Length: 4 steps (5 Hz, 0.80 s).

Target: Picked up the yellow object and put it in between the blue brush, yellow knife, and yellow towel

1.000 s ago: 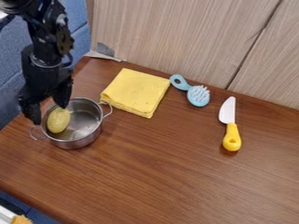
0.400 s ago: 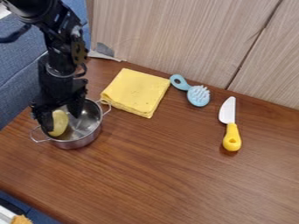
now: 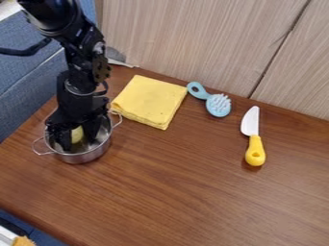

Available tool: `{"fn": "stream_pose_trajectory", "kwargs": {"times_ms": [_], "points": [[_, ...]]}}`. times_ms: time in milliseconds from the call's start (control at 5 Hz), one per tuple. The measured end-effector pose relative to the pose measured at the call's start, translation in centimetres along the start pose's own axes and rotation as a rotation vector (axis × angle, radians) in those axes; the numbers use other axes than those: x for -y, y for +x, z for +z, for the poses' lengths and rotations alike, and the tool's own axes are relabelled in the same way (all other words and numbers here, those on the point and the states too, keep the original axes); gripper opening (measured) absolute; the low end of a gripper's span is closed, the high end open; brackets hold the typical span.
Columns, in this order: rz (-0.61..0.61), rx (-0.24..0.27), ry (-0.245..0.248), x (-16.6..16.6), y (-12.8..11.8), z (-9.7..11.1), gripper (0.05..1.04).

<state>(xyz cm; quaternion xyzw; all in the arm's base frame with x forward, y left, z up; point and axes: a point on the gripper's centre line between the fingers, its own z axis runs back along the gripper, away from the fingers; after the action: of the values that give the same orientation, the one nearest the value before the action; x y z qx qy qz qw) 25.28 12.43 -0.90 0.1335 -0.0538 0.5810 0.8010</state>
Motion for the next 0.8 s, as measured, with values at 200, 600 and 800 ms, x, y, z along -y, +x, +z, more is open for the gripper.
{"fn": "stream_pose_trajectory", "kwargs": {"times_ms": [200,600,800], "points": [[0.005,0.009,0.001,0.1,0.2,0.0,0.592],[0.006,-0.012,-0.008,0.6,0.1,0.2,0.591],[0.039,-0.027,-0.054,1.1,0.3,2.0,0.591]]}}
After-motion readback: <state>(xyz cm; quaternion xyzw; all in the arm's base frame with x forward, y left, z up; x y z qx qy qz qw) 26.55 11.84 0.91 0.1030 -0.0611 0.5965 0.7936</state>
